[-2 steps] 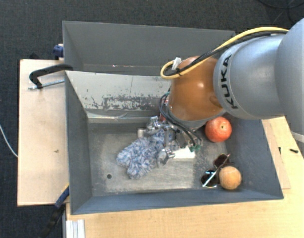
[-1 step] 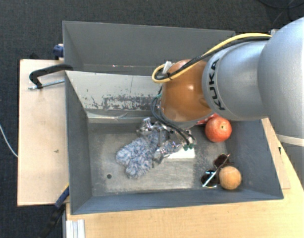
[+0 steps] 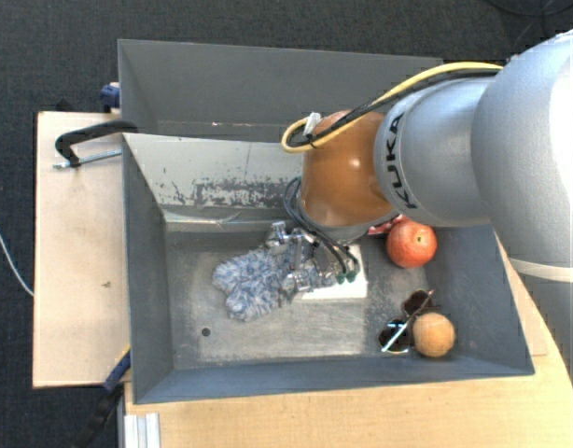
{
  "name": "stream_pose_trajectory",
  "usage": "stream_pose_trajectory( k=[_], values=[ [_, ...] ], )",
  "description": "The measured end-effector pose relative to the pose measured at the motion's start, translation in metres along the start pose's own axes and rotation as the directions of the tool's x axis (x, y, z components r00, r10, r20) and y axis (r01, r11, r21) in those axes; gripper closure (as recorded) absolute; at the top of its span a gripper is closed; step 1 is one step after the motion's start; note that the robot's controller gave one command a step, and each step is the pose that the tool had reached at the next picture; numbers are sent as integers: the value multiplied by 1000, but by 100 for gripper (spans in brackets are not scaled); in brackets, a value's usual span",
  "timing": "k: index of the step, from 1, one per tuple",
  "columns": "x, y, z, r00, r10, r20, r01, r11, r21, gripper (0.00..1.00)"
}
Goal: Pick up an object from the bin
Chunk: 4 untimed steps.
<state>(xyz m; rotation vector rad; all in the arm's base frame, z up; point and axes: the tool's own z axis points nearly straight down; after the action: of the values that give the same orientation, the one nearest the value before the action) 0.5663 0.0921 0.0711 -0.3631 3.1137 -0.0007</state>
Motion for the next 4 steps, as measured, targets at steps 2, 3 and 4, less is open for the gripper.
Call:
stream_pose_trajectory(
  k=[2,3,4],
  values=[
    [2,1,-3,1000,21,-6,-21,1000,-1,100],
    [3,2,-11,1000,16,-11,-16,1000,-2,100],
    [4,2,-31,1000,15,-10,-15,1000,-2,100]
  ],
)
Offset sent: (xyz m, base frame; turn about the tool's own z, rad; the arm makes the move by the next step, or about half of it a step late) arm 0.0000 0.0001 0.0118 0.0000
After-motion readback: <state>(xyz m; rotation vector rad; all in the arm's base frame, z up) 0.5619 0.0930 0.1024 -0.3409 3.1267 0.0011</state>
